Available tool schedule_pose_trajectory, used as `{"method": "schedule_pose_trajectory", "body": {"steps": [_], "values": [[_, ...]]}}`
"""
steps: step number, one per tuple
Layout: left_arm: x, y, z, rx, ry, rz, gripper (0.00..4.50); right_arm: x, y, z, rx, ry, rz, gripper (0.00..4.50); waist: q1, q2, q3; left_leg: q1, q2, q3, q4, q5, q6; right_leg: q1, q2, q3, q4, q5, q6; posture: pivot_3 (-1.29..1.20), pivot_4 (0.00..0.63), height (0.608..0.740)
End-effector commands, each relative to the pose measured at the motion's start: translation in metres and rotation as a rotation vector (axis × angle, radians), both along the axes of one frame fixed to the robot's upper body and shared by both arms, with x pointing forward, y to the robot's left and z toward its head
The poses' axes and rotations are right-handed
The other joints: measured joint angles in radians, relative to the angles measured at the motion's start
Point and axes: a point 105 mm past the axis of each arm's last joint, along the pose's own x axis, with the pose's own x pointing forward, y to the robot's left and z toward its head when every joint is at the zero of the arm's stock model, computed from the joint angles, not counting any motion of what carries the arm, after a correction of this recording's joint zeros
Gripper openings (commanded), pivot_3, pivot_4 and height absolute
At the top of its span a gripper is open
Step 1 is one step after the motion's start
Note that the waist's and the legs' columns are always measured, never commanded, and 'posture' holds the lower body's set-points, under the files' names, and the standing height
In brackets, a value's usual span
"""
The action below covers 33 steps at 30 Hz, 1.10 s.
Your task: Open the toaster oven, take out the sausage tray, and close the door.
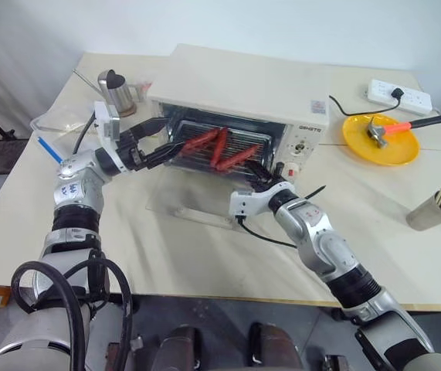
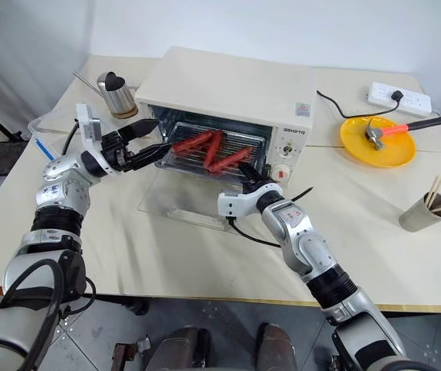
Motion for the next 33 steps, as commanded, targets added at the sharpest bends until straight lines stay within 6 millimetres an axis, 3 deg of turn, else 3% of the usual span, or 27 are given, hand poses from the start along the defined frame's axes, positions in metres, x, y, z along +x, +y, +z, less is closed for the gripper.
{"method": "schedule_pose_trajectory", "body": {"steps": [1,3,17,33], "values": [[0.002,-0.004,0.013,0.008,-0.05,-0.007,4.5,0.002,-0.002,0.004,-0.018,-0.006,-0.026,2.58,-0.003,0.0,0.0,0.0,0.0,0.0,0.0,0.0,0.0,0.0,0.0,0.0,0.0,0.0,0.0,0.0,0.15,0.74],[0.003,-0.005,0.013,0.008,-0.051,-0.008,4.5,0.002,0.0,0.004,-0.01,0.001,-0.031,3.26,-0.008,0.0,0.0,0.0,0.0,0.0,0.0,0.0,0.0,0.0,0.0,0.0,0.0,0.0,0.0,0.0,0.15,0.74],[0.015,-0.014,0.02,-0.007,-0.033,0.023,4.5,-0.006,0.029,0.015,0.033,0.082,-0.093,3.26,-0.017,0.0,0.0,0.0,0.001,0.001,0.0,0.0,0.0,-0.002,0.0,0.0,0.001,0.0,0.0,0.0,0.15,0.74],[0.015,-0.011,0.02,0.019,0.013,0.008,4.5,0.001,0.03,0.012,0.104,0.114,-0.281,3.26,-0.02,0.0,0.0,0.0,0.001,0.002,0.0,0.001,-0.001,-0.002,0.0,0.001,0.001,0.0,0.0,0.0,0.15,0.74]]}}
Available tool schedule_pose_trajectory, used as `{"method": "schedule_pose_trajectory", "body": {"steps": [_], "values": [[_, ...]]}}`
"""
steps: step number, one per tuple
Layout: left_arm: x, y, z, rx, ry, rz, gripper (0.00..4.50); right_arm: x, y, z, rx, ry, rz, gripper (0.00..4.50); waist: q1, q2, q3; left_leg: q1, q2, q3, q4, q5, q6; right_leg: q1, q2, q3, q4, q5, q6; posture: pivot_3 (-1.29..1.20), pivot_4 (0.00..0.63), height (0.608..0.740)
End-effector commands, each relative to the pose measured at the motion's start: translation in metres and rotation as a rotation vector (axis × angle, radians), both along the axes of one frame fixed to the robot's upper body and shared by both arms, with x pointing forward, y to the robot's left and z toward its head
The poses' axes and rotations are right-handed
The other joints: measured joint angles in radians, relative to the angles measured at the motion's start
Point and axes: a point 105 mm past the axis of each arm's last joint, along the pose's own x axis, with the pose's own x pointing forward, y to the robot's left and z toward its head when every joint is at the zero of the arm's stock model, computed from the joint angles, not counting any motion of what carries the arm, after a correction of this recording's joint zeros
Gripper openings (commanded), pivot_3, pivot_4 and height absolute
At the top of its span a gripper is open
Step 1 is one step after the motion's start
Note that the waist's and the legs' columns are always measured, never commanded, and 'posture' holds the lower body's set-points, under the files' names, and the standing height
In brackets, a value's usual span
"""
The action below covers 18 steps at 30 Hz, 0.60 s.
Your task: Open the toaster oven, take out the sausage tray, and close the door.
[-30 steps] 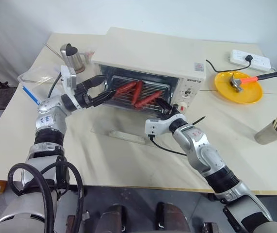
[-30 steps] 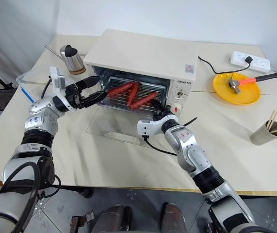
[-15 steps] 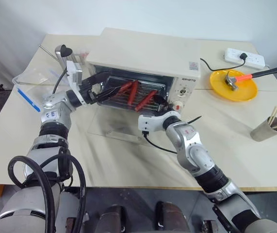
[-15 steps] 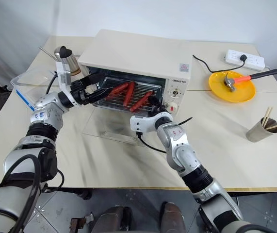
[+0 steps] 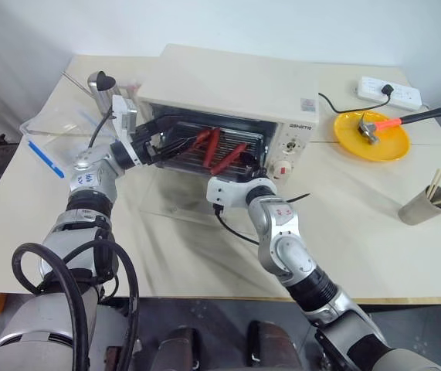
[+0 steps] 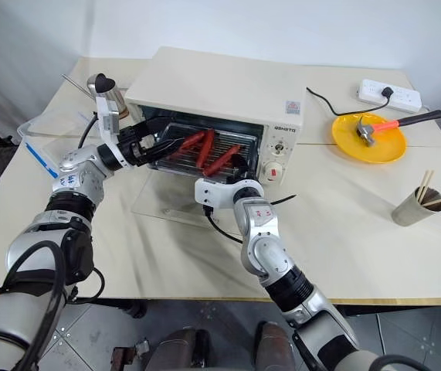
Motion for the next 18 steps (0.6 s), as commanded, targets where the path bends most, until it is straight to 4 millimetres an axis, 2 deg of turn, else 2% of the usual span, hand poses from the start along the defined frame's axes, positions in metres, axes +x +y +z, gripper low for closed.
{"method": "schedule_pose_trajectory", "body": {"steps": [1,4,5,7,15,16,18], "values": [[-0.001,0.006,0.015,0.009,-0.036,0.003,4.5,0.004,-0.007,0.005,-0.003,-0.031,-0.049,3.26,0.0,0.0,0.0,0.0,0.0,0.0,0.0,0.0,0.0,0.0,0.0,0.0,0.0,0.0,0.0,0.0,0.15,0.74],[-0.001,0.008,0.016,0.007,-0.039,0.007,4.5,0.005,-0.01,0.006,0.001,-0.034,-0.063,3.26,0.0,0.0,0.0,0.0,0.0,0.0,0.0,0.001,0.0,0.0,0.0,0.0,0.0,0.0,0.0,0.0,0.15,0.74],[-0.001,0.008,0.016,0.006,-0.04,0.009,4.5,0.005,-0.01,0.006,0.003,-0.037,-0.065,3.09,0.0,0.0,0.0,0.0,0.0,0.0,0.0,0.001,0.0,0.0,0.0,0.0,0.0,0.0,0.0,0.0,0.15,0.74],[-0.001,0.008,0.017,0.005,-0.041,0.009,4.5,0.005,-0.01,0.007,0.006,-0.04,-0.068,2.67,0.0,0.0,0.0,0.0,0.0,0.0,0.0,0.001,0.0,0.0,0.0,0.001,0.0,0.0,0.0,0.0,0.15,0.74],[-0.001,0.008,0.017,-0.002,-0.047,0.01,4.5,0.003,-0.011,0.012,0.014,-0.078,-0.077,0.21,0.0,0.0,0.0,0.0,0.0,-0.001,0.0,0.001,0.0,-0.001,0.0,0.001,0.003,0.0,0.0,0.0,0.15,0.74],[-0.001,0.008,0.017,-0.003,-0.047,0.011,4.5,0.002,-0.011,0.014,0.02,-0.091,-0.074,0.01,0.0,0.0,0.0,0.0,0.0,-0.001,0.0,0.001,0.0,-0.001,0.0,0.001,0.004,0.0,0.0,0.0,0.15,0.74],[-0.001,0.008,0.017,-0.004,-0.046,0.012,4.5,0.002,-0.012,0.016,0.021,-0.1,-0.074,0.01,0.0,0.0,0.0,0.0,0.0,-0.001,0.0,0.001,-0.001,-0.001,0.0,0.001,0.004,0.0,0.0,0.0,0.15,0.74]]}}
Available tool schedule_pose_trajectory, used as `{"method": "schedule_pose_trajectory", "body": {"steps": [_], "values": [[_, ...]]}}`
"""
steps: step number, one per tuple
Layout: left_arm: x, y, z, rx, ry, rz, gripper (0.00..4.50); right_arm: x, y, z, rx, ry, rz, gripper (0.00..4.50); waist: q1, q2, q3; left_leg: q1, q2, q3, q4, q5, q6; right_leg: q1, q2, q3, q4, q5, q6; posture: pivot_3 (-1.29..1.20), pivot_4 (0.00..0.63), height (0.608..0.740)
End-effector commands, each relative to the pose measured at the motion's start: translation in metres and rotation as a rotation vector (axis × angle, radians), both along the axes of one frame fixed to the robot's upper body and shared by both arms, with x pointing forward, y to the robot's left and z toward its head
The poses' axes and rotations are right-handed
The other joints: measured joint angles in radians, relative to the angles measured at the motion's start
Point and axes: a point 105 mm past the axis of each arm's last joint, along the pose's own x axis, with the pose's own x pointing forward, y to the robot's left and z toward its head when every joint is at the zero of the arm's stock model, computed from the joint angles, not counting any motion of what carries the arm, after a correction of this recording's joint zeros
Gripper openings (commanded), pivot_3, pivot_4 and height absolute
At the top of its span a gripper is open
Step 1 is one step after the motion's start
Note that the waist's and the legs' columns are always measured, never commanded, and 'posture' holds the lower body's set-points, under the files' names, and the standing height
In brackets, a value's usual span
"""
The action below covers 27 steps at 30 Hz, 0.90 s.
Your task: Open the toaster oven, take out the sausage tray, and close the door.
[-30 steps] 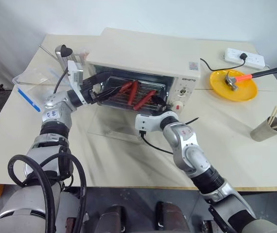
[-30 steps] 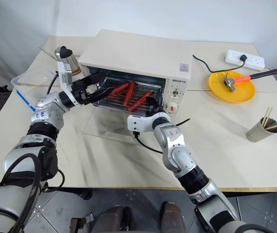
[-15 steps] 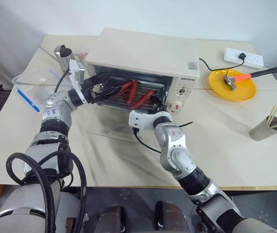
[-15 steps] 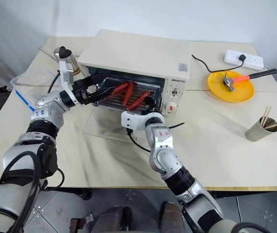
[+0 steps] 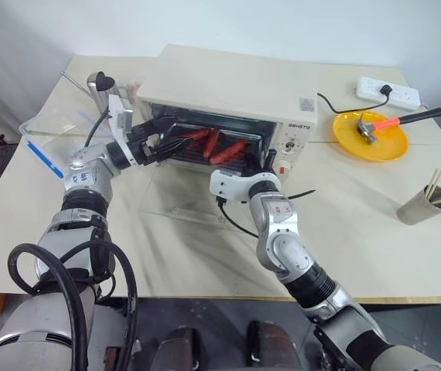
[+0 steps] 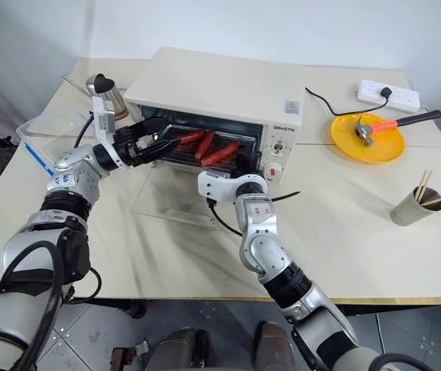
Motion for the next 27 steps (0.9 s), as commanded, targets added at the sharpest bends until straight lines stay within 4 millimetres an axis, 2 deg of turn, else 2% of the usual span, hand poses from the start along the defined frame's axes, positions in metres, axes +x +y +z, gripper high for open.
{"method": "schedule_pose_trajectory", "body": {"steps": [1,13,27], "values": [[0.0,0.004,0.016,-0.008,-0.053,0.017,4.5,-0.002,-0.003,0.005,0.043,-0.012,-0.002,0.01,0.0,0.0,0.0,0.0,0.0,0.0,0.0,0.0,0.0,0.0,0.0,0.0,0.0,0.0,0.0,0.0,0.15,0.74],[0.002,0.004,0.016,-0.014,-0.055,0.03,4.5,-0.012,-0.004,0.018,0.057,-0.115,0.047,0.01,0.001,0.0,0.0,0.0,0.0,0.0,-0.001,0.0,0.0,0.0,0.0,0.0,0.0,0.0,0.0,0.0,0.15,0.74],[0.003,0.006,0.016,-0.017,-0.046,0.047,4.5,-0.036,-0.017,0.014,0.036,-0.168,0.127,0.01,0.006,0.0,0.0,0.0,0.0,-0.001,-0.001,0.0,0.0,0.0,0.0,0.0,0.0,0.0,0.0,0.0,0.15,0.74]]}}
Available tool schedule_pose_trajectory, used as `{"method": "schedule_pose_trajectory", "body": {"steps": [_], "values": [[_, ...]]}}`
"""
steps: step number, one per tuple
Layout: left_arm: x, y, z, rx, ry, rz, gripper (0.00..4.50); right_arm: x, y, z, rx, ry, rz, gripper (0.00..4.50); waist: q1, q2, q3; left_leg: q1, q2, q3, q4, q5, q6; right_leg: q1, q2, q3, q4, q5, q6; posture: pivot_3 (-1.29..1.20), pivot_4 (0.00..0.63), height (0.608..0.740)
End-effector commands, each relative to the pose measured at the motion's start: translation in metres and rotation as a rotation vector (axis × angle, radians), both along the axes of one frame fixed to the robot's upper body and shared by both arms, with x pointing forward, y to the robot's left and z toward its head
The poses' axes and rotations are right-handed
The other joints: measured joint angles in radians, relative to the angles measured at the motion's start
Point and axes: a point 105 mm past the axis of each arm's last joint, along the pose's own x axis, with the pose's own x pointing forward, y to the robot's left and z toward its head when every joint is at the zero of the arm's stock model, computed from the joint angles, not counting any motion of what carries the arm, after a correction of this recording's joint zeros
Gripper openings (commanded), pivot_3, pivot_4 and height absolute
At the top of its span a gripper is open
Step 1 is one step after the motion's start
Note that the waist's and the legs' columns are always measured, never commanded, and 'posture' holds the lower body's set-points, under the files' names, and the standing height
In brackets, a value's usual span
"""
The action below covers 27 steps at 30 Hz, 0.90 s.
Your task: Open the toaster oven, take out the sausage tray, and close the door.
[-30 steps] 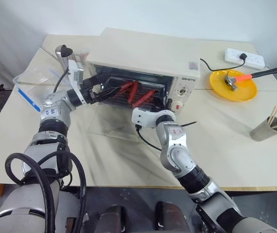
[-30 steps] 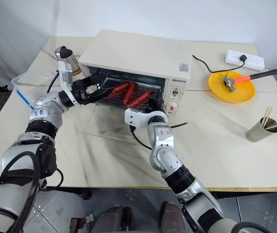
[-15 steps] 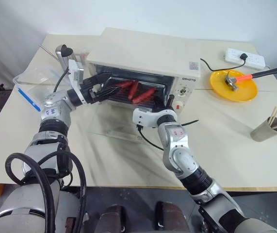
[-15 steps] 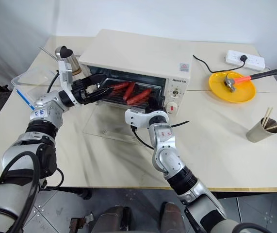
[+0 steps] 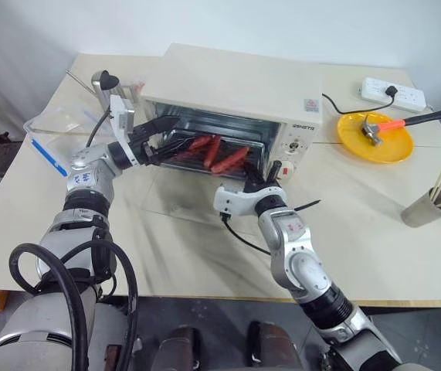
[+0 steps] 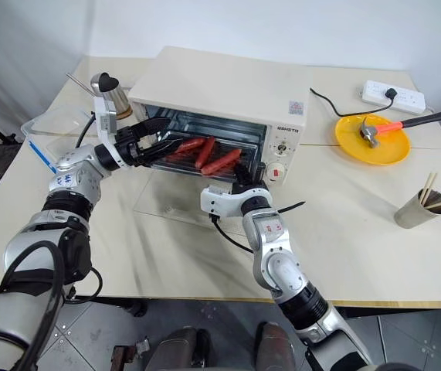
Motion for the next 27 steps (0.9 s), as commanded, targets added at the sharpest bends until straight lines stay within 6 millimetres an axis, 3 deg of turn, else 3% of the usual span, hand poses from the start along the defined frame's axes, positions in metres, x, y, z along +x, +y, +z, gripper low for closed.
{"method": "schedule_pose_trajectory", "body": {"steps": [1,19,27], "values": [[0.003,0.009,0.016,-0.017,-0.037,0.051,4.5,-0.01,-0.01,0.021,0.05,-0.092,0.006,0.01,0.0,0.0,0.0,0.0,0.0,0.0,0.0,0.0,0.0,0.0,0.0,0.0,0.0,0.0,0.0,0.0,0.15,0.74],[0.005,0.007,0.017,-0.006,-0.026,0.048,4.5,-0.031,-0.023,-0.003,0.011,-0.101,0.072,0.01,0.0,0.0,0.0,0.0,0.001,0.001,0.0,0.0,0.0,0.0,0.0,0.0,-0.001,0.0,0.0,0.0,0.15,0.74],[0.002,0.012,0.015,-0.002,-0.018,0.041,4.5,-0.034,-0.029,0.001,-0.005,-0.152,0.113,0.01,0.0,0.0,0.0,0.0,0.001,0.002,0.0,0.0,0.0,0.0,0.0,0.0,-0.001,0.0,0.0,0.0,0.15,0.74]]}}
